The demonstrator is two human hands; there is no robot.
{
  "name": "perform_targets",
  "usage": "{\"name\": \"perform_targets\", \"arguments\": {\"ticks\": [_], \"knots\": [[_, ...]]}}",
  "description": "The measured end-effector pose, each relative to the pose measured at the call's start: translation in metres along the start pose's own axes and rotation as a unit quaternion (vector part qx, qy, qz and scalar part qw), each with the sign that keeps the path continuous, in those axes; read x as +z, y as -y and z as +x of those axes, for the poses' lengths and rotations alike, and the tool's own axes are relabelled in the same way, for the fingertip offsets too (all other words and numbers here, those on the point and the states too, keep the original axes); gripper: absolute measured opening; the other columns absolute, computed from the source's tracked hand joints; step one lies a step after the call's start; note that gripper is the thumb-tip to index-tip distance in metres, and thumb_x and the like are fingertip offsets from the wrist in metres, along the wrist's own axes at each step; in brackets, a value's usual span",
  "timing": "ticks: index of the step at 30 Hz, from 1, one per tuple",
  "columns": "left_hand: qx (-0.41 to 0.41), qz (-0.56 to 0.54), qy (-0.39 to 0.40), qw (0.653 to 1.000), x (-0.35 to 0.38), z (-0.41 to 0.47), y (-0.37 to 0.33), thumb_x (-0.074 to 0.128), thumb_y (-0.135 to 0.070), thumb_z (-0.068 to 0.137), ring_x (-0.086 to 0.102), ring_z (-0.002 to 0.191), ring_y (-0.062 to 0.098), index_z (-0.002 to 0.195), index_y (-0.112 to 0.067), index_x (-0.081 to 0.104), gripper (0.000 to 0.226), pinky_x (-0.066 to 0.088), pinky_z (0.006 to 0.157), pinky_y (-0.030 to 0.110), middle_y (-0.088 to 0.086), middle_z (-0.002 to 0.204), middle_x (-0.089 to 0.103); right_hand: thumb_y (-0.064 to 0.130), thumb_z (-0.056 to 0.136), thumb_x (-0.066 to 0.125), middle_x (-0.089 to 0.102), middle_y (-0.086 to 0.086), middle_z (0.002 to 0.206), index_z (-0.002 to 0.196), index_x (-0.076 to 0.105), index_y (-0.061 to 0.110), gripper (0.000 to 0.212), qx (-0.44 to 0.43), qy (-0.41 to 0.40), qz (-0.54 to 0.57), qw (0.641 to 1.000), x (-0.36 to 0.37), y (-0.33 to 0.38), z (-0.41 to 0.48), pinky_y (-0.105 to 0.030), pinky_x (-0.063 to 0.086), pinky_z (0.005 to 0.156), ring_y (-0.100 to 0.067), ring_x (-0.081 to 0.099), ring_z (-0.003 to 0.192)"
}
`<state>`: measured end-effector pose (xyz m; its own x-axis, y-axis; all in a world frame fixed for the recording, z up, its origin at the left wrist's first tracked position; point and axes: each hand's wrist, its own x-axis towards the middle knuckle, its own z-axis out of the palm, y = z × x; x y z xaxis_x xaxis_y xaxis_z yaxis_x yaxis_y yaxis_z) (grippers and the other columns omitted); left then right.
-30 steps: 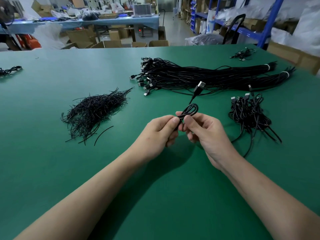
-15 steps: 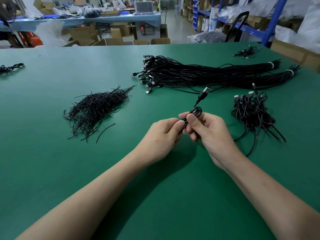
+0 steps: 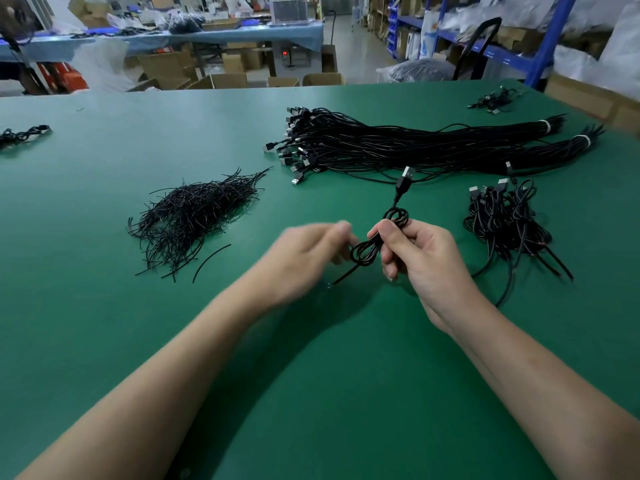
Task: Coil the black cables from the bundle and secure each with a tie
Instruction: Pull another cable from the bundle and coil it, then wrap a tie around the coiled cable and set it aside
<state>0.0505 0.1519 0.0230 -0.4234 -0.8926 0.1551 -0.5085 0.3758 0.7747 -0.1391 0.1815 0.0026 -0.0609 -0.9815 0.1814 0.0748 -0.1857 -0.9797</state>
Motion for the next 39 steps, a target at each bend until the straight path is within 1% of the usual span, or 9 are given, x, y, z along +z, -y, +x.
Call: {"name": "perform_targets", "arguments": {"ticks": [2,5,11,19,21,25,27,30,39], "knots": [[-0.048,0.174,-0.093,0.979,-0.029,0.005,0.014,0.048,-0.038,0.105,0.068,0.091,0.02,0.108,-0.022,0.074,0.03,0.053,0.085,0.035,-0.003,0.1,0.073,0.028,0.099,0.063,0.058,0.002,0.062,0.086,0.074,0.013,0.023,0.022,-0.006,0.005,1.0,-0.004,0.001,0.0,-0.021,0.044,0.051,-0.01,0.05,0.051],[-0.163,0.422,-0.149,0.879,-0.07,-0.001,0.039,0.064,-0.032,0.096,0.065,0.106,0.034,0.113,-0.027,0.074,0.02,0.052,0.085,0.041,0.003,0.118,0.069,0.028,0.099,0.063,0.059,0.003,0.063,0.088,0.073,0.011,0.022,0.041,-0.004,0.0,0.999,-0.006,-0.001,0.0,-0.023,0.044,0.051,-0.01,0.05,0.051],[-0.261,0.449,-0.104,0.848,-0.09,-0.004,0.055,0.074,-0.032,0.09,0.068,0.085,0.033,0.097,-0.03,0.077,0.008,0.048,0.069,0.033,0.007,0.091,0.071,0.027,0.099,0.063,0.059,0.002,0.063,0.087,0.073,0.011,0.022,0.057,0.009,-0.009,0.998,-0.006,-0.002,-0.001,-0.021,0.044,0.05,-0.009,0.049,0.051],[-0.217,0.515,-0.06,0.827,-0.08,0.0,0.068,0.056,-0.026,0.102,0.064,0.099,0.035,0.109,-0.015,0.067,0.018,0.042,0.07,0.037,0.008,0.11,0.063,0.026,0.099,0.063,0.059,0.003,0.062,0.088,0.074,0.01,0.022,0.072,0.023,-0.012,0.997,-0.007,-0.001,-0.001,-0.02,0.044,0.051,-0.009,0.048,0.05],[-0.159,0.455,-0.085,0.872,-0.069,0.003,0.065,0.051,-0.024,0.104,0.062,0.098,0.033,0.107,-0.016,0.063,0.015,0.044,0.073,0.038,0.004,0.11,0.062,0.027,0.098,0.063,0.059,0.003,0.063,0.087,0.075,0.012,0.022,0.084,0.036,-0.008,0.996,-0.007,0.0,-0.001,-0.021,0.045,0.052,-0.009,0.048,0.05],[0.036,0.147,-0.162,0.975,-0.028,0.007,0.032,0.053,-0.009,0.101,0.056,0.066,0.007,0.096,-0.018,0.052,0.01,0.045,0.067,0.026,-0.01,0.082,0.067,0.029,0.097,0.064,0.057,0.004,0.063,0.089,0.074,0.011,0.023,0.117,0.059,0.023,0.991,-0.004,0.001,-0.002,-0.021,0.044,0.051,-0.008,0.047,0.049],[0.096,0.057,-0.175,0.978,-0.007,0.006,0.014,0.056,-0.004,0.1,0.058,0.064,0.004,0.1,-0.017,0.052,0.014,0.044,0.065,0.015,-0.009,0.077,0.067,0.03,0.097,0.065,0.057,0.005,0.063,0.09,0.074,0.011,0.022,0.13,0.063,0.036,0.989,-0.004,0.001,-0.002,-0.02,0.044,0.05,-0.007,0.047,0.049],[0.13,-0.021,-0.159,0.978,0.011,0.005,0.002,0.064,-0.007,0.097,0.071,0.077,0.01,0.109,-0.013,0.058,0.014,0.05,0.071,0.019,-0.005,0.084,0.072,0.03,0.096,0.065,0.057,0.004,0.063,0.092,0.073,0.009,0.023,0.138,0.067,0.051,0.987,-0.003,0.001,-0.003,-0.02,0.043,0.05,-0.007,0.047,0.049],[0.076,-0.153,-0.143,0.975,0.016,-0.002,0.001,0.075,-0.006,0.088,0.076,0.082,0.012,0.089,-0.018,0.078,0.012,0.054,0.073,0.017,-0.006,0.083,0.079,0.028,0.1,0.061,0.058,0.004,0.059,0.076,0.059,0.012,0.029,0.125,0.056,0.021,0.99,0.002,0.003,-0.003,-0.019,0.042,0.047,-0.008,0.047,0.047]]}}
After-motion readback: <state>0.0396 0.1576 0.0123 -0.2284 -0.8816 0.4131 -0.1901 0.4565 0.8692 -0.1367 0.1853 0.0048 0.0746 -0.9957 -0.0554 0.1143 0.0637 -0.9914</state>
